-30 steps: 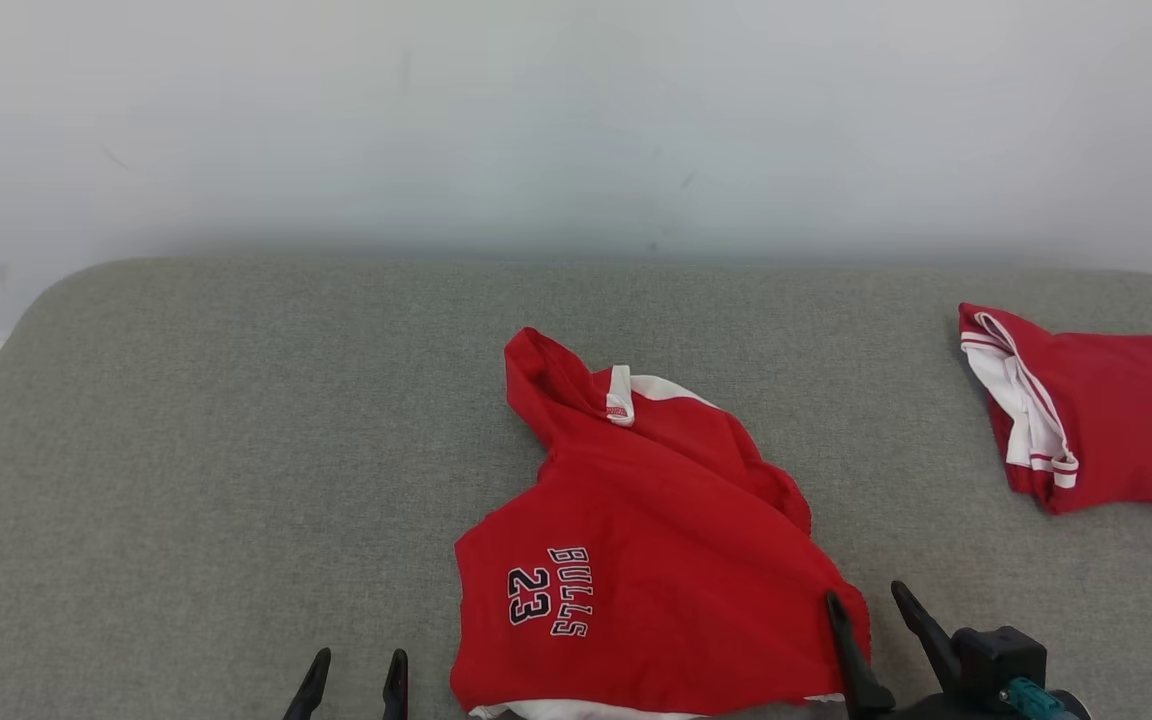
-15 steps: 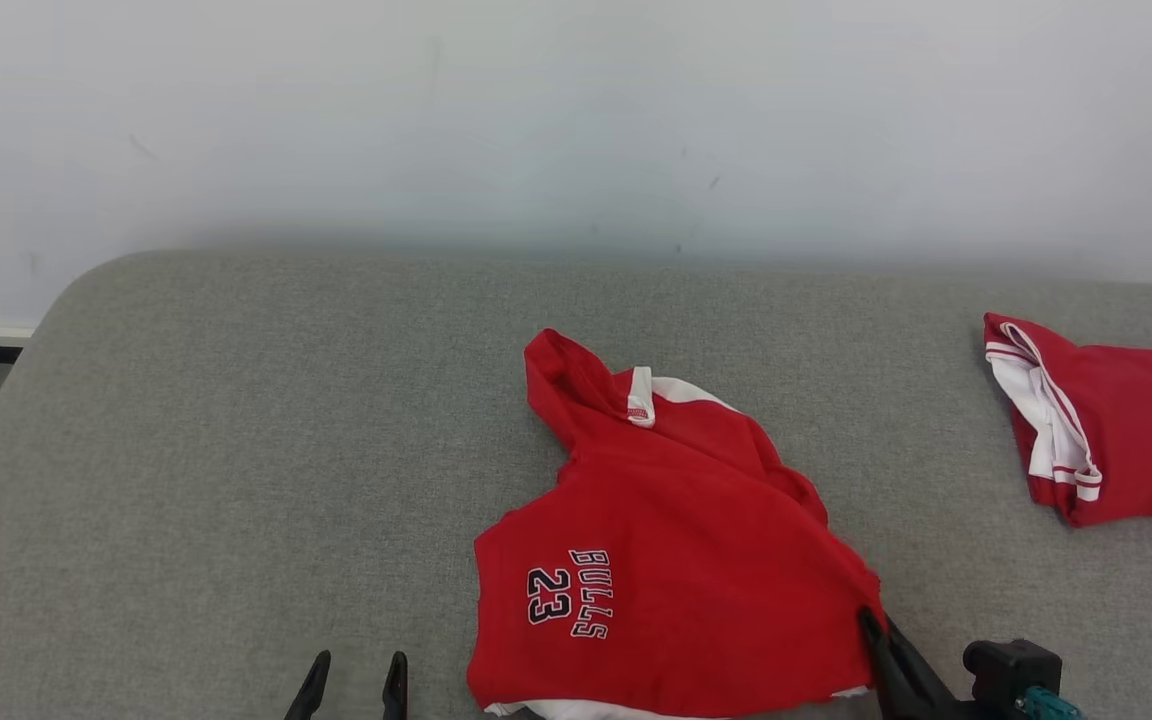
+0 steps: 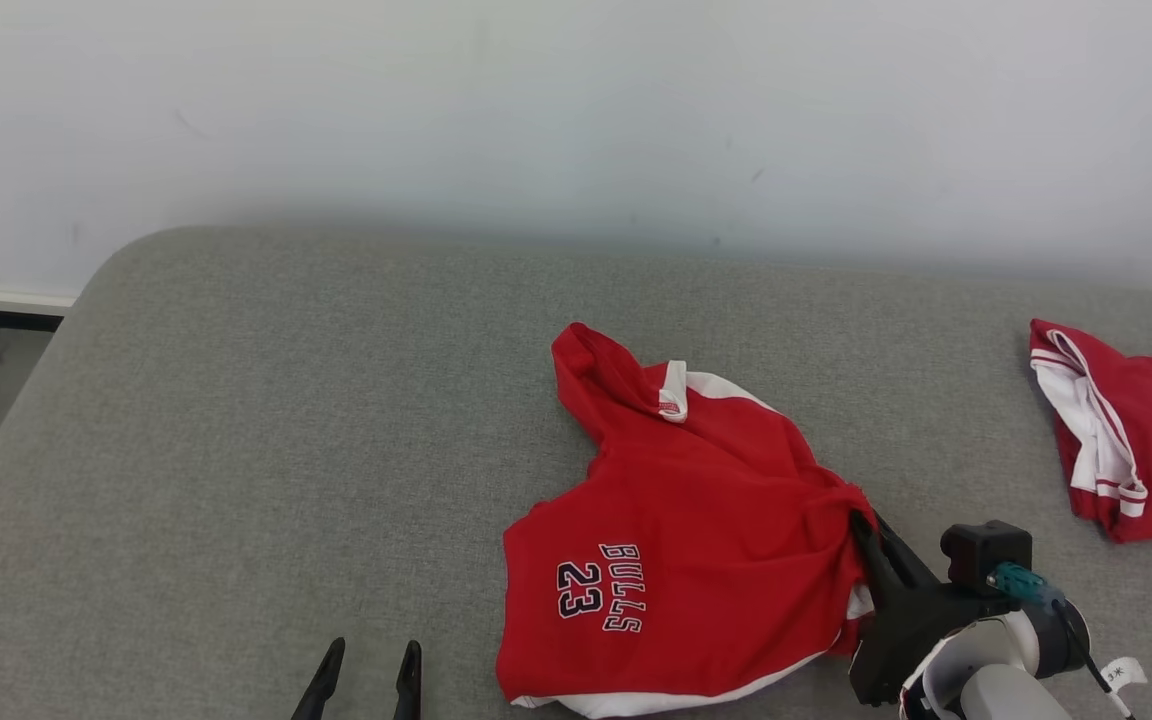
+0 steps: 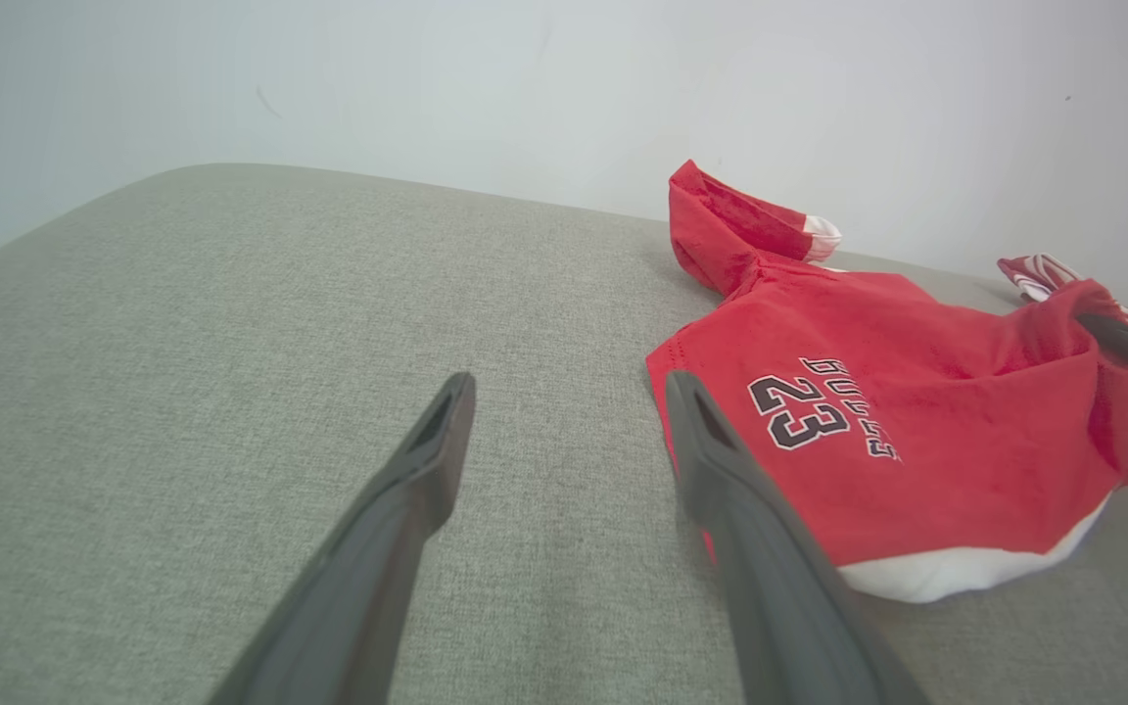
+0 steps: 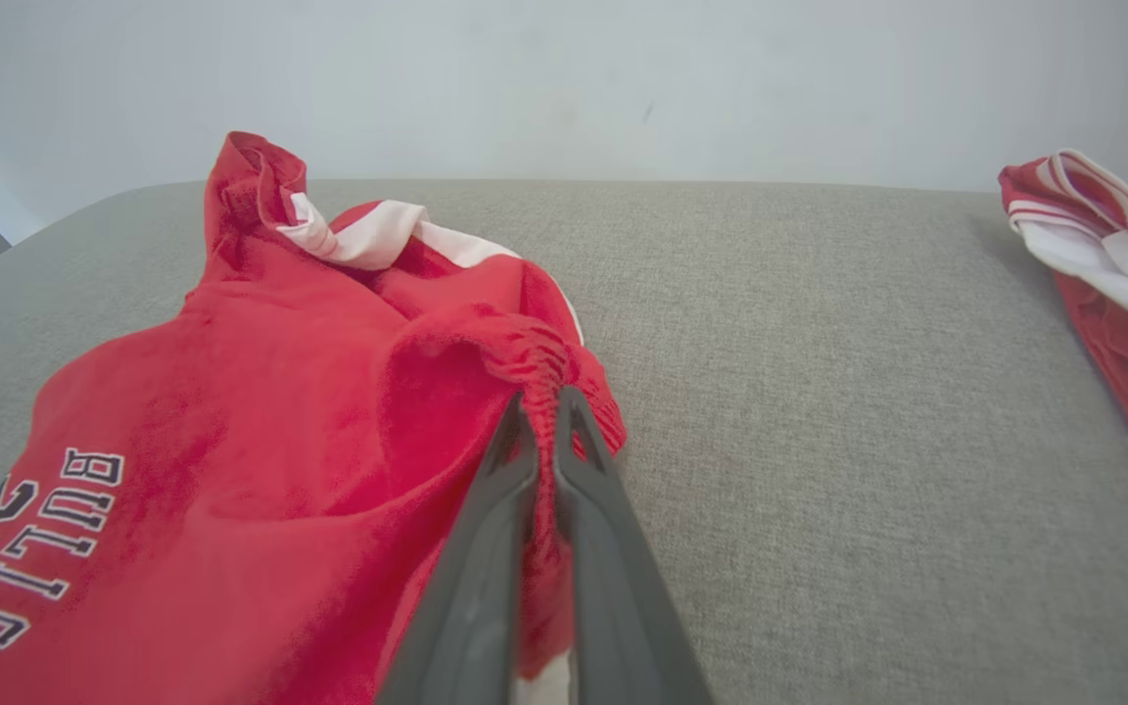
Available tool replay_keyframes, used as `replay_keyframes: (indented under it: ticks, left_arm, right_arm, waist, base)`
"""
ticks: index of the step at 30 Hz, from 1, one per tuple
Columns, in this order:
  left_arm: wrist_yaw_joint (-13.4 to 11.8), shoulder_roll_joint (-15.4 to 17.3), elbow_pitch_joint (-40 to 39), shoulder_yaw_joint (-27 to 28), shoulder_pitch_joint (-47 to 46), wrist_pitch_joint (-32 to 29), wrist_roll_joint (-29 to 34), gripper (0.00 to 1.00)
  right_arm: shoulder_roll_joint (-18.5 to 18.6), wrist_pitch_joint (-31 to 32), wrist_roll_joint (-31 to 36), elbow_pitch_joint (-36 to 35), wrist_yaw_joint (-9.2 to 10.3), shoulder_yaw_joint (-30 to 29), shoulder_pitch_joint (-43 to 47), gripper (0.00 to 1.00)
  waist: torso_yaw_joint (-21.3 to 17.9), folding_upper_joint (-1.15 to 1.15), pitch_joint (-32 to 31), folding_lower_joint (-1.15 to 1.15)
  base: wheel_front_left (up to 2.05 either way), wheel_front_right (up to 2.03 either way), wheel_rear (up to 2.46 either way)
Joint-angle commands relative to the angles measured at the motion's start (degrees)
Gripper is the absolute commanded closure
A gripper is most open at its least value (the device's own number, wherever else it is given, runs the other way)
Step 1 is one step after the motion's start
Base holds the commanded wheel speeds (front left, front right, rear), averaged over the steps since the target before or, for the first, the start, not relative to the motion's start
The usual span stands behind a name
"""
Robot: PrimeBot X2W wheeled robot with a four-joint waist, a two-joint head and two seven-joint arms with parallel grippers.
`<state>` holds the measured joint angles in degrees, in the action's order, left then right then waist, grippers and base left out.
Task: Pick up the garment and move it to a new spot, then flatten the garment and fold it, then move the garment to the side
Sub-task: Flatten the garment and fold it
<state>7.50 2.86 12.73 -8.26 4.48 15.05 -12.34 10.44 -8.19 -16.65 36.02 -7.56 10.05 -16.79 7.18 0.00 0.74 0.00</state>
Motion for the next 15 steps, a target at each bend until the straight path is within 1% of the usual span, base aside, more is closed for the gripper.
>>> replay_keyframes:
  ticks: [1,5,9,10,11,15]
  left_arm:
    - [-0.1,0.0,0.2,0.0,-0.6,0.2,0.0,0.0]
    - [-0.1,0.0,0.5,-0.3,-0.9,0.2,0.0,0.0]
    - [-0.1,0.0,0.9,-0.2,-0.2,0.2,0.2,0.0]
    - [-0.1,0.0,0.9,-0.1,0.0,0.2,0.1,0.0]
    - [-0.1,0.0,0.9,0.0,0.2,0.2,0.1,0.0]
    - [-0.1,0.0,0.6,0.2,0.6,0.2,-0.1,0.0]
  right_arm:
    - [-0.7,-0.5,0.6,2.8,0.17,-0.1,-2.0,1.0]
    - [-1.5,-2.4,1.4,9.9,0.17,0.1,-5.7,1.0]
    - [-2.5,-4.2,0.9,15.3,0.17,0.4,-8.1,1.0]
    - [-2.7,-4.7,0.8,16.2,0.17,0.6,-8.6,0.53]
    - [-2.9,-5.0,0.5,16.9,0.18,0.8,-8.8,0.0]
    - [-3.2,-6.4,-2.4,16.5,0.17,1.0,-8.5,0.0]
  waist:
    - [1.1,0.0,0.5,0.0]
    - [1.7,0.0,0.4,0.0]
    - [1.6,0.0,-0.3,0.0]
    - [1.4,0.0,-0.5,0.0]
    - [1.2,0.0,-0.7,0.0]
    - [0.4,0.0,-1.1,0.0]
  base:
    - [0.0,0.0,0.0]
    - [0.0,0.0,0.0]
    - [0.0,0.0,0.0]
    - [0.0,0.0,0.0]
    - [0.0,0.0,0.0]
    - [0.0,0.0,0.0]
